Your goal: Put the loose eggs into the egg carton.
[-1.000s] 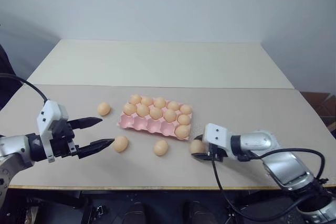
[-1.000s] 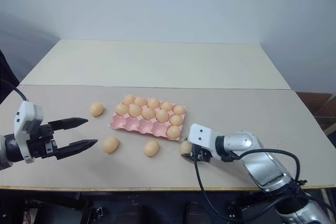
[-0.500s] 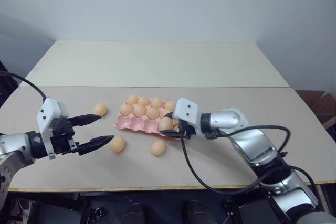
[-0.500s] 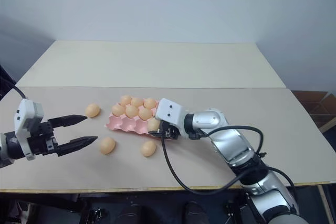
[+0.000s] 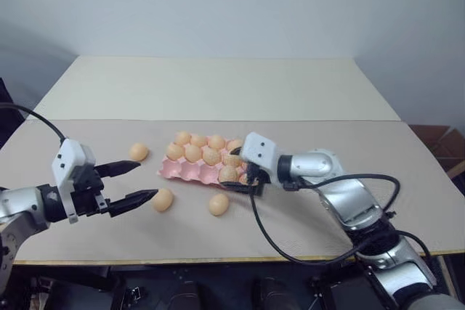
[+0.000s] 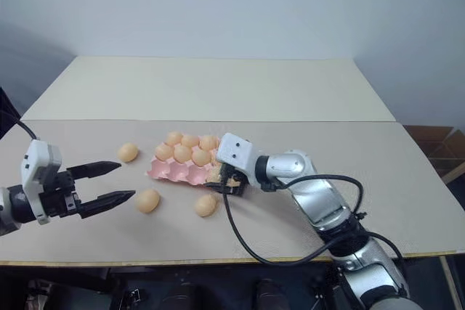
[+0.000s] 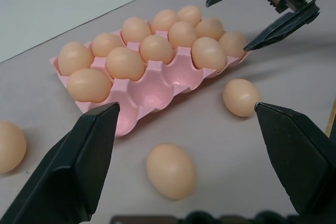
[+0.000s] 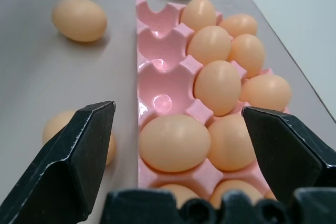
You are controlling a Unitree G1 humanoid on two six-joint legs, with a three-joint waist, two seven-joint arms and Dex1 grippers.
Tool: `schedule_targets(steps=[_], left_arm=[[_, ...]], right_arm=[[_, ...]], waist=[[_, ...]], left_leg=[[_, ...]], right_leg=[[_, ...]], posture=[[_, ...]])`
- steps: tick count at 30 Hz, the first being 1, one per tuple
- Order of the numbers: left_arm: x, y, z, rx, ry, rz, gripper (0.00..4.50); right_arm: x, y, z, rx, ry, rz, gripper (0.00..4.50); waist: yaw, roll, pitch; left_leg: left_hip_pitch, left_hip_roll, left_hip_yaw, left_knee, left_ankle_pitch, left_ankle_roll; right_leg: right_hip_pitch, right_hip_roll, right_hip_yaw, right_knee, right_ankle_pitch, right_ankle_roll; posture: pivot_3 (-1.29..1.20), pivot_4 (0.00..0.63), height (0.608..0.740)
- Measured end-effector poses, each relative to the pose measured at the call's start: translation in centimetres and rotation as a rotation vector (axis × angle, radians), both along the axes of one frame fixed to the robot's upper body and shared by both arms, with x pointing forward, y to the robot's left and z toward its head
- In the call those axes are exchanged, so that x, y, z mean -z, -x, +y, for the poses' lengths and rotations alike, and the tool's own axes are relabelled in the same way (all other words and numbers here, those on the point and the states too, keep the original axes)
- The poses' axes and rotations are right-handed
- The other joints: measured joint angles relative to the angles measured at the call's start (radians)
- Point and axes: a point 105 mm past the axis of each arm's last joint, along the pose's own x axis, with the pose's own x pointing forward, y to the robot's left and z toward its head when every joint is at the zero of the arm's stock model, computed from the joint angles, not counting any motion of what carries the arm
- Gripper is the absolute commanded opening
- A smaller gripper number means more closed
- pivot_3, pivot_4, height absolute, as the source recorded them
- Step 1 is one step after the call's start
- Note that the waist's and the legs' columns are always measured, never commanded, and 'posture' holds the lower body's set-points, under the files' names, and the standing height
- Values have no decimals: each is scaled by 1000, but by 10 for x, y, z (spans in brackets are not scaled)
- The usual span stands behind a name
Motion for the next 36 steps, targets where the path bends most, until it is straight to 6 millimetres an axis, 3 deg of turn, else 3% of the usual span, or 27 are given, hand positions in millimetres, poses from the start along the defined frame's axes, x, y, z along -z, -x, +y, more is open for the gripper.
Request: schedule_targets(steps=[7,11,14,17,21,26,36], left_arm=[[0,5,9,20,-14,-8,4500],[-2,6,19,-7,-5,-9,4500],[0,8,25,-18,2,2,4500],[2,11,28,-19,7,15,4500],[1,12,28,-1,2,5,4500],[-1,9,26,0,-6,-7,4500],[-1,2,17,33,-4,-11,4500]], right_arm=[[-15,31,-71,19,-68,39,4475],[-6,55,-108,11,-38,112,4475],[-6,69,-125,1,-17,141,4475],[-10,73,-130,-2,-32,130,4475],[-13,73,-125,-14,-47,115,4475],[-17,66,-98,-98,-50,54,4475],[7,49,6,-387,150,-187,4475]], waist=[[9,0,0],[11,0,0],[8,0,0],[6,0,0],[10,0,0],[8,0,0],[2,0,0]], left_leg=[[0,0,0,-1,0,0],[1,0,0,0,0,0],[3,0,1,0,0,0],[4,1,1,0,0,0],[3,0,1,0,0,0],[2,0,1,0,0,0],[1,0,1,0,0,0]], right_leg=[[0,1,0,-1,-1,0],[1,0,0,-1,-4,-6],[2,-1,1,-1,-4,-6],[2,0,1,0,-4,-6],[1,0,1,0,-4,-6],[1,0,1,-1,-4,-6],[0,1,2,0,-2,-3]], posture=[[0,150,740],[0,150,740],[0,150,740],[0,150,740],[0,150,740],[0,150,740],[0,150,740]])
